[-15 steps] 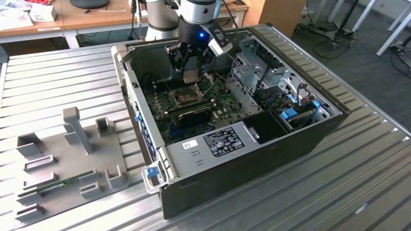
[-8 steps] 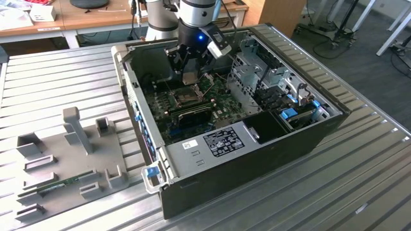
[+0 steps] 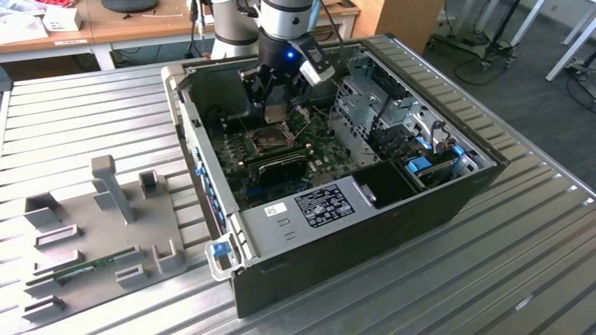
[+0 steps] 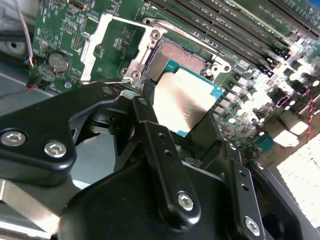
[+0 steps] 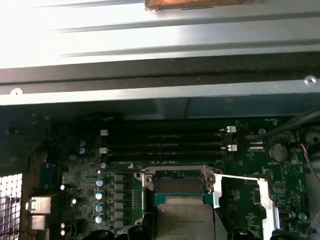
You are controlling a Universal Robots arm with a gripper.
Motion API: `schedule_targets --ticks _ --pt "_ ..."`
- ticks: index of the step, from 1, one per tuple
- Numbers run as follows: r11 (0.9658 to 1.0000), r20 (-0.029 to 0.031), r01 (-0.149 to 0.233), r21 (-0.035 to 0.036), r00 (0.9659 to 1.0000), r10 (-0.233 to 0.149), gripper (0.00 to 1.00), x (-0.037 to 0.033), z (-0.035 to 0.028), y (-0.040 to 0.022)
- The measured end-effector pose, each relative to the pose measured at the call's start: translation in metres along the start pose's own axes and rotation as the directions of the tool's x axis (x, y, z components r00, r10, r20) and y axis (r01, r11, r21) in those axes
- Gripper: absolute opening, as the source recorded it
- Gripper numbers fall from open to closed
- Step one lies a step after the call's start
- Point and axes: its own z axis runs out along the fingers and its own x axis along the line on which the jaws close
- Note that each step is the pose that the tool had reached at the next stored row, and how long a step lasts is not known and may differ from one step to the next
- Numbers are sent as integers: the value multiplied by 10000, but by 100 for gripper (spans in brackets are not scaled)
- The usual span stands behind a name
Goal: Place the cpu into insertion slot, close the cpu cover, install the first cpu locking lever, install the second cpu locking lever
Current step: 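Place the cpu into insertion slot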
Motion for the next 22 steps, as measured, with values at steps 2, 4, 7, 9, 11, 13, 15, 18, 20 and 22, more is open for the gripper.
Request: schedule_targets --ticks 2,4,7,9,11,13,15,18,20,22 --pt "9993 33 -373 -2 9993 373 54 0 7 -1" --pt "9973 65 -731 -6 9973 731 54 0 15 -1" --pt "9919 114 -1271 -15 9918 1271 54 0 26 -2" --pt "9867 145 -1625 -21 9866 1625 54 0 34 -3" --pt "9803 177 -1977 -30 9801 1977 54 -1 41 -4" --pt "9723 209 -2337 -40 9721 2338 54 -1 49 -5" --pt "9633 240 -2685 -50 9630 2685 54 -1 57 -5" --pt "9470 286 -3212 -68 9465 3213 54 -1 68 -6" --pt "9349 316 -3549 -79 9344 3549 54 -1 71 -7" --pt "9295 327 -3688 -85 9289 3689 54 -1 72 -7"
